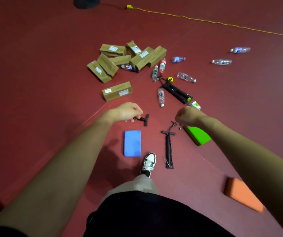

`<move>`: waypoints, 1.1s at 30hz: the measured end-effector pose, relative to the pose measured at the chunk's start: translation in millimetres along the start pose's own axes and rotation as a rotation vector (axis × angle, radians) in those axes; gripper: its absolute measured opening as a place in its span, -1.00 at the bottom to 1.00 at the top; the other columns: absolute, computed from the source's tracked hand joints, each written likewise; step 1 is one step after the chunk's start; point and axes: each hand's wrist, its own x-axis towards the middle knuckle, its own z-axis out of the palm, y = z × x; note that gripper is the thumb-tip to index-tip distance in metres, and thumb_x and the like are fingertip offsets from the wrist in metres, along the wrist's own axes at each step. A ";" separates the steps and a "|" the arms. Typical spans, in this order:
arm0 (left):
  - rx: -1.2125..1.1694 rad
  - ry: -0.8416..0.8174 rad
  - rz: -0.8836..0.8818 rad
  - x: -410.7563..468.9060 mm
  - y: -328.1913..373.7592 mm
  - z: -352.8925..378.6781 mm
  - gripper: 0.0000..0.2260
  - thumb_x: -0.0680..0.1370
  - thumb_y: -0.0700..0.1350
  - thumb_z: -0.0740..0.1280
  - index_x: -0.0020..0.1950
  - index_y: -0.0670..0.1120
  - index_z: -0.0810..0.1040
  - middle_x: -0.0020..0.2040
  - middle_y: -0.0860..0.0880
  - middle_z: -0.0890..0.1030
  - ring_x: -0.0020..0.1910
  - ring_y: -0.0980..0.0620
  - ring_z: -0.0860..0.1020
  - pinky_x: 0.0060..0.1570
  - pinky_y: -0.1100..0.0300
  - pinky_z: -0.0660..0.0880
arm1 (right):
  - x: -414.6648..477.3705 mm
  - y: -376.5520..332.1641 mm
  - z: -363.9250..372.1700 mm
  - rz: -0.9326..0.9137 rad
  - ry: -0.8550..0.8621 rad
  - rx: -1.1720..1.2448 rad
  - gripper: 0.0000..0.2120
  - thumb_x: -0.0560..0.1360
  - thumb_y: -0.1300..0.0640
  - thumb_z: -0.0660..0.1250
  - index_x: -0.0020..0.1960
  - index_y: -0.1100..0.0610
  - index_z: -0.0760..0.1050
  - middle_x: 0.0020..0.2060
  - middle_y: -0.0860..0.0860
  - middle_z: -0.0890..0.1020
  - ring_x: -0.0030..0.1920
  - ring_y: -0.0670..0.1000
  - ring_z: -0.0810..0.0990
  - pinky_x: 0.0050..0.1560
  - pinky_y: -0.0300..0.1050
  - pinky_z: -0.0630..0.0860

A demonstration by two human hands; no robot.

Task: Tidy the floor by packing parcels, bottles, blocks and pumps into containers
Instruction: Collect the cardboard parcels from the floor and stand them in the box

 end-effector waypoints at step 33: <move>-0.121 0.021 -0.139 459.4 101.5 -265.9 -0.89 0.57 -0.20 0.22 -0.10 -0.07 0.52 -0.22 0.03 0.54 -0.34 0.08 0.48 -0.25 0.24 0.46 | 501.2 -7.1 -252.9 0.057 -0.071 0.007 -0.75 0.52 0.12 0.22 0.10 0.17 0.59 0.07 0.20 0.59 0.07 0.21 0.57 0.09 -0.03 0.51</move>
